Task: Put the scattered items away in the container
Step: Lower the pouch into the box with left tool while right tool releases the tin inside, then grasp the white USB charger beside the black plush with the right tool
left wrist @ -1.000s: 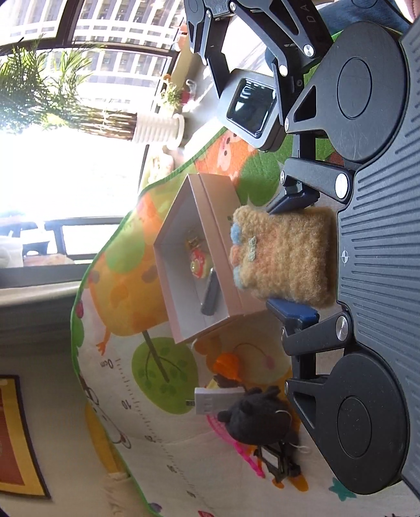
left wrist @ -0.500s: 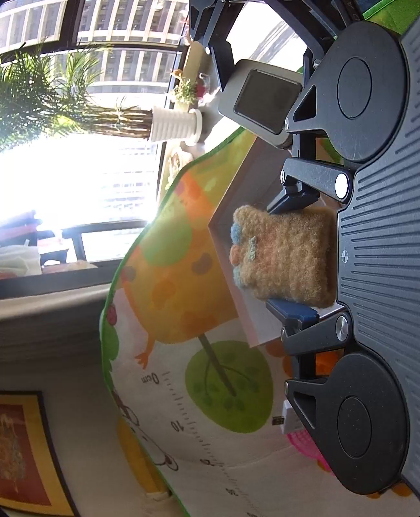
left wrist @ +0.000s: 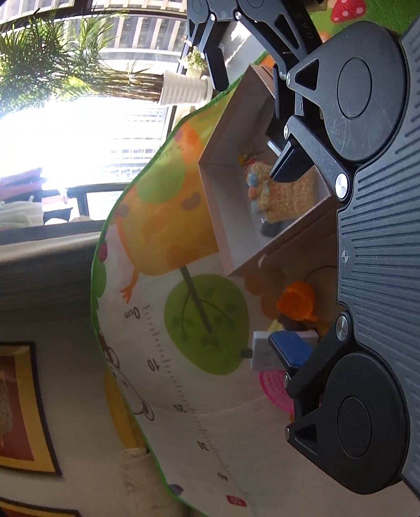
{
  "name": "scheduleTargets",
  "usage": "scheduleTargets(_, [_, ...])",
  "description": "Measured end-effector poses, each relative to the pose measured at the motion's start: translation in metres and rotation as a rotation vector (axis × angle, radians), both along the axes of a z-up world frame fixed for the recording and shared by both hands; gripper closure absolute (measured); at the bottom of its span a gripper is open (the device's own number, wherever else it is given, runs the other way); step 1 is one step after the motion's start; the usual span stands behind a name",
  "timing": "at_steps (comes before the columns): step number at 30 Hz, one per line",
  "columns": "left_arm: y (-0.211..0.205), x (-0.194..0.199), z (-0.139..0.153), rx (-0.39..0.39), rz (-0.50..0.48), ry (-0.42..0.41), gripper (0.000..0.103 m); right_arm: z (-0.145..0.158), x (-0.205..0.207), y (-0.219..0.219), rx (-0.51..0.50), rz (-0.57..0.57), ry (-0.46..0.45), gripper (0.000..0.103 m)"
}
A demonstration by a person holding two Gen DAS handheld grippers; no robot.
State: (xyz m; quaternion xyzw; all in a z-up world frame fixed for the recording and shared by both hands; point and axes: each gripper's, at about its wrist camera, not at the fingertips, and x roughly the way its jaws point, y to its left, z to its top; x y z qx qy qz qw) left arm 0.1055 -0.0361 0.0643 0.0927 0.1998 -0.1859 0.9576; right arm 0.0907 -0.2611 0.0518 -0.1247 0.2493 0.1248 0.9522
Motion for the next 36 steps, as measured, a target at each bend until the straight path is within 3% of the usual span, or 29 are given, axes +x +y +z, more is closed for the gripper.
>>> scheduleTargets(3, [0.035,-0.009,-0.019,0.001,0.114,0.045,0.001,0.007,0.005,0.013,0.034,0.025,0.025,0.005])
scheduleTargets(7, [0.073,-0.003,-0.037,-0.063,0.231,0.107,0.001,0.02,0.015,0.043,0.074,0.085,0.06,0.005])
scheduleTargets(12, [0.088,-0.006,-0.042,-0.139,0.246,0.1,0.001,0.037,0.036,0.094,0.095,0.176,0.119,0.007])
scheduleTargets(14, [0.09,-0.009,-0.044,-0.159,0.236,0.1,0.001,0.044,0.049,0.115,0.082,0.2,0.136,0.018])
scheduleTargets(16, [0.092,-0.009,-0.044,-0.185,0.234,0.103,0.001,0.047,0.069,0.137,0.063,0.198,0.161,0.045])
scheduleTargets(18, [0.095,-0.007,-0.045,-0.222,0.241,0.115,0.0,0.047,0.094,0.154,0.068,0.182,0.197,0.05])
scheduleTargets(21, [0.103,-0.005,-0.047,-0.276,0.247,0.138,0.0,0.038,0.133,0.171,0.075,0.141,0.221,0.047])
scheduleTargets(24, [0.111,-0.004,-0.049,-0.328,0.255,0.155,0.0,0.023,0.172,0.179,0.114,0.051,0.272,0.027])
scheduleTargets(27, [0.112,-0.003,-0.05,-0.337,0.24,0.165,0.0,0.006,0.196,0.19,0.112,0.002,0.304,0.026])
scheduleTargets(29, [0.113,-0.004,-0.05,-0.346,0.237,0.165,0.0,-0.002,0.2,0.198,0.081,0.008,0.314,0.039])
scheduleTargets(30, [0.114,-0.004,-0.051,-0.352,0.237,0.167,0.0,-0.004,0.199,0.201,0.071,0.027,0.325,0.062])
scheduleTargets(31, [0.114,-0.003,-0.051,-0.356,0.237,0.17,0.0,-0.003,0.195,0.203,0.067,0.044,0.326,0.073])
scheduleTargets(34, [0.114,-0.002,-0.052,-0.357,0.234,0.174,0.0,0.011,0.177,0.201,0.104,0.101,0.345,0.086])
scheduleTargets(36, [0.114,-0.002,-0.052,-0.357,0.233,0.173,0.0,0.025,0.157,0.193,0.146,0.137,0.345,0.086])
